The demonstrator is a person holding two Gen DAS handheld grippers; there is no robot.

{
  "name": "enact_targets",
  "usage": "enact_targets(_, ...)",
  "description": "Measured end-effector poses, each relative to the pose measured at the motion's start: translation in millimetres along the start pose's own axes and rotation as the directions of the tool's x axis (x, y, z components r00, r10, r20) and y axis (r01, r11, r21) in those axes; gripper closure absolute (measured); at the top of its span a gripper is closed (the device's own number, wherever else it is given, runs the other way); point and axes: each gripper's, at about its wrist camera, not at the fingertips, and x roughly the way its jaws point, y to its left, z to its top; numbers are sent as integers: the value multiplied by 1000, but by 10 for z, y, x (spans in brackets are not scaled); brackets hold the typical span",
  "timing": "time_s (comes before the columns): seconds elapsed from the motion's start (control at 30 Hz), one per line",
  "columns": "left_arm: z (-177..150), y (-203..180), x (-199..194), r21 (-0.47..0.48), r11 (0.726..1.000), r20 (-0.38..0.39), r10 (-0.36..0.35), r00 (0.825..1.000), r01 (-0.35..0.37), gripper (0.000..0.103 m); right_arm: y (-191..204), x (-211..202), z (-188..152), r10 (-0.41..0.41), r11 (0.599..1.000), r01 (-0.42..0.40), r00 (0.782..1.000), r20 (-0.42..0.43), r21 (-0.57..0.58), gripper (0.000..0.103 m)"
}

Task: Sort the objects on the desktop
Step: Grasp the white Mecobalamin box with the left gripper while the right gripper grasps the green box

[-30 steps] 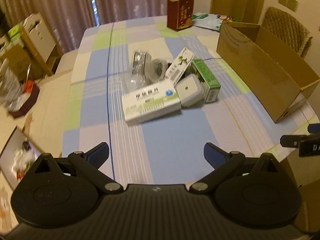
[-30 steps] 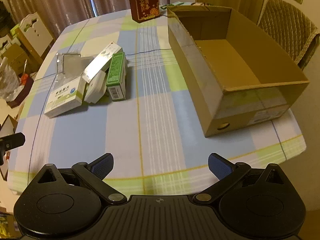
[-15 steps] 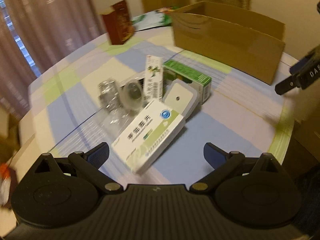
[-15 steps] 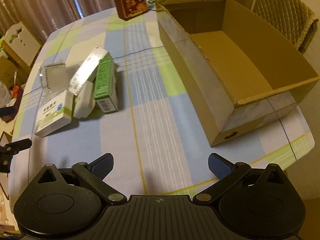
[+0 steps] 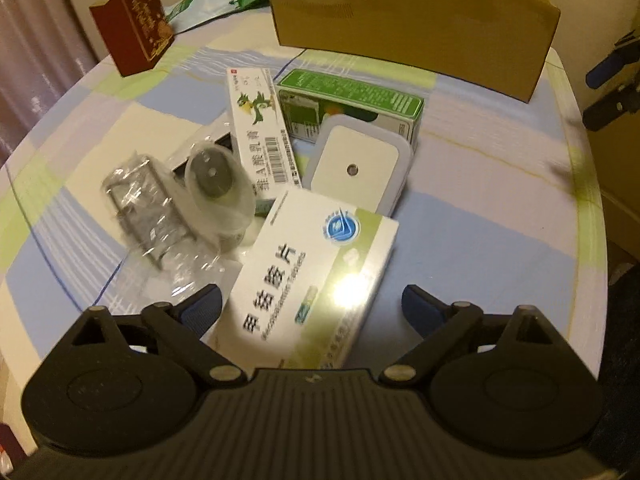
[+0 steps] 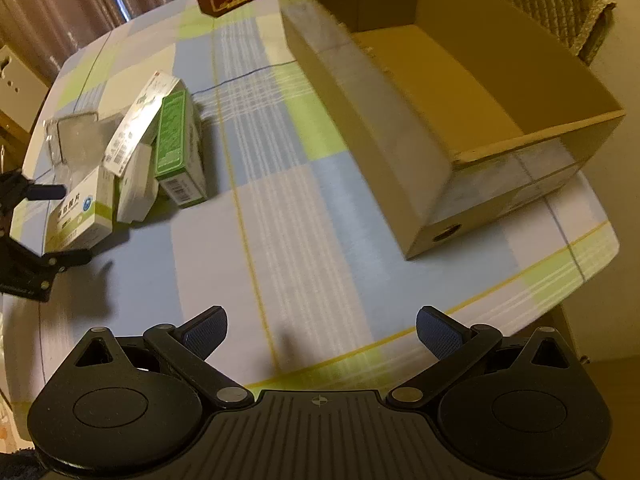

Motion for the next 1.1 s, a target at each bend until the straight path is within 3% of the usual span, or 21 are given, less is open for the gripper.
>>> enact_targets(0.17,-22,-16,95,-3,999,-37,-40,999,40,30,93,42,33,0,1000,0,1000,-11,-26,0)
enact_targets(0.37,-209,-235,-3,-28,995,-112,-99,989,97,32,145,82,73,12,999,-13,1000,-9,-38,0)
enact_targets(0.6,-290,-185,5,-197,980,-143,-33,989,4,23,306,97,229,39,996,-36,998,40,-83,0)
enact_targets(0.7,-310,-229,-32,-202,979,-148,-21,989,-9,32,385,85,334,59,993,-51,995,81,-108,0)
enact_targets(0.8,-347,-257,-110,-225,973,-147,15,989,-48,33,450,78,523,102,989,-84,984,148,-125,0)
enact_targets(0.93,-389,-131,-297,-342,933,-111,74,991,-108,33,579,193,835,178,976,-148,965,195,-158,0)
enact_targets(1.07,-338,70,-411,-430,888,-109,128,986,-163,33,767,448,1120,241,960,-213,959,150,-180,0)
enact_targets(1.1,-316,114,-417,-437,883,-112,138,984,-174,33,806,515,1173,249,957,-223,959,135,-184,5)
